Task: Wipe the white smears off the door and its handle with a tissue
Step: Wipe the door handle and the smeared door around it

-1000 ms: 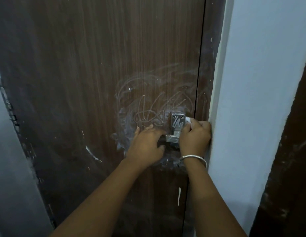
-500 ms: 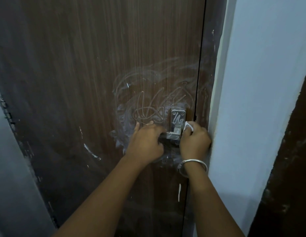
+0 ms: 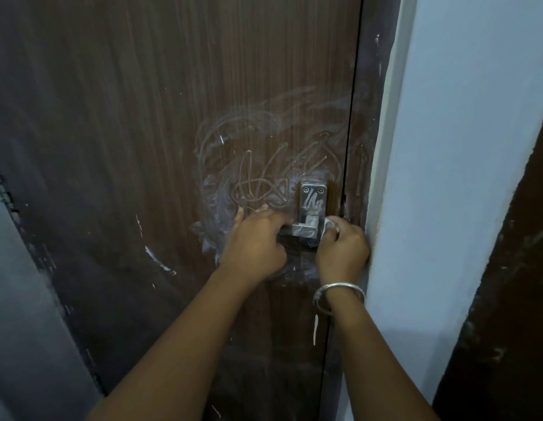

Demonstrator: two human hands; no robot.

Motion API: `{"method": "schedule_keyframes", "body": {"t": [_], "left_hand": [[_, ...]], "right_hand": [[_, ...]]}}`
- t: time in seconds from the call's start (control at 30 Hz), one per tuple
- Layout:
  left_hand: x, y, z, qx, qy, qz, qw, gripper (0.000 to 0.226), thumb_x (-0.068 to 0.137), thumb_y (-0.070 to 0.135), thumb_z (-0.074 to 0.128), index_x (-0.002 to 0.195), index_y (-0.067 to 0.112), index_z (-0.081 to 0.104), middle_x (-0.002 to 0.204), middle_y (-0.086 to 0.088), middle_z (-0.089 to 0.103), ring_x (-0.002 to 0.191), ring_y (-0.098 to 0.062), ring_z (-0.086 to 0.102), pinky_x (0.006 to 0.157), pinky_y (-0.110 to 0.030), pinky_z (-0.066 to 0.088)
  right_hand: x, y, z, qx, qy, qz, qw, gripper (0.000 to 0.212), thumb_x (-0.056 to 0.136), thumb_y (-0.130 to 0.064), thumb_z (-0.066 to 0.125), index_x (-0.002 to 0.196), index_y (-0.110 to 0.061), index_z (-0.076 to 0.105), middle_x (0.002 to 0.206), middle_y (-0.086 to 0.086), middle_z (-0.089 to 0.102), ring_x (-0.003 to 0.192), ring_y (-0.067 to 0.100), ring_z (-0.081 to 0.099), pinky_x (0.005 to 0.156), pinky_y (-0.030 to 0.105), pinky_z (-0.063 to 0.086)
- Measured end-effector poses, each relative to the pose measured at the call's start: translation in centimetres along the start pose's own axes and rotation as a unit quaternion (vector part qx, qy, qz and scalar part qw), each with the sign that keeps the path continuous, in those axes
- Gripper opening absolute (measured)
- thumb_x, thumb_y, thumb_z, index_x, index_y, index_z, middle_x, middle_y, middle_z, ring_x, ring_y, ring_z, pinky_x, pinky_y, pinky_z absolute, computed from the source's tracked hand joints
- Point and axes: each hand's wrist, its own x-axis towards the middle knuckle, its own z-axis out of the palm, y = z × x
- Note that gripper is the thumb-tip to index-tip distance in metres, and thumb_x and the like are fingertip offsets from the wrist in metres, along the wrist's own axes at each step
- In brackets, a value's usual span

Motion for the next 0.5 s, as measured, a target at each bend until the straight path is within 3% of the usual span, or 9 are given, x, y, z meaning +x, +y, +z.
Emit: {"method": "schedule_keyframes", "body": {"t": [0.1, 0.23, 0.4, 0.5], "left_hand": [[-0.1, 0.0, 0.0, 0.005, 0.002, 0.001, 1.000, 0.049, 0.071, 0.003, 0.055, 0.116, 0.020, 0.060, 0.122, -0.003, 0.061, 0.137, -0.023, 0.032, 0.114, -0.050, 0.007], [0.0, 0.1, 0.0, 0.014, 0.000, 0.002, 1.000, 0.051, 0.070, 0.003, 0.055, 0.118, 0.020, 0.060, 0.123, -0.003, 0.060, 0.137, -0.024, 0.033, 0.114, -0.052, 0.008], [-0.2, 0.3, -0.1, 0.008, 0.003, -0.004, 1.000, 0.049, 0.070, 0.003, 0.054, 0.116, 0.019, 0.061, 0.121, -0.005, 0.060, 0.136, -0.025, 0.034, 0.114, -0.051, 0.007], [-0.2, 0.4, -0.2, 0.004, 0.005, -0.006, 1.000, 0.048, 0.071, 0.003, 0.054, 0.117, 0.018, 0.061, 0.120, -0.006, 0.061, 0.137, -0.026, 0.034, 0.114, -0.053, 0.007]], "right_hand": [[1.6, -1.7, 0.1, 0.022, 0.020, -0.024, 0.999, 0.021, 0.091, -0.006, 0.051, 0.099, -0.006, 0.071, 0.100, 0.020, 0.063, 0.078, 0.017, 0.052, 0.066, 0.008, 0.027], [2.3, -2.5, 0.4, 0.041, 0.035, -0.035, 0.998, 0.022, 0.090, -0.004, 0.051, 0.101, -0.005, 0.070, 0.101, 0.021, 0.063, 0.083, 0.022, 0.056, 0.070, 0.004, 0.025], [-1.5, 1.8, 0.5, 0.025, -0.003, 0.043, 0.999, 0.024, 0.093, -0.007, 0.050, 0.107, -0.007, 0.069, 0.110, 0.016, 0.064, 0.095, 0.024, 0.060, 0.075, 0.009, 0.033], [-1.1, 1.7, 0.6, 0.037, 0.000, 0.053, 0.998, 0.022, 0.093, -0.008, 0.051, 0.105, -0.007, 0.069, 0.108, 0.015, 0.066, 0.092, 0.022, 0.061, 0.075, 0.012, 0.035]]}}
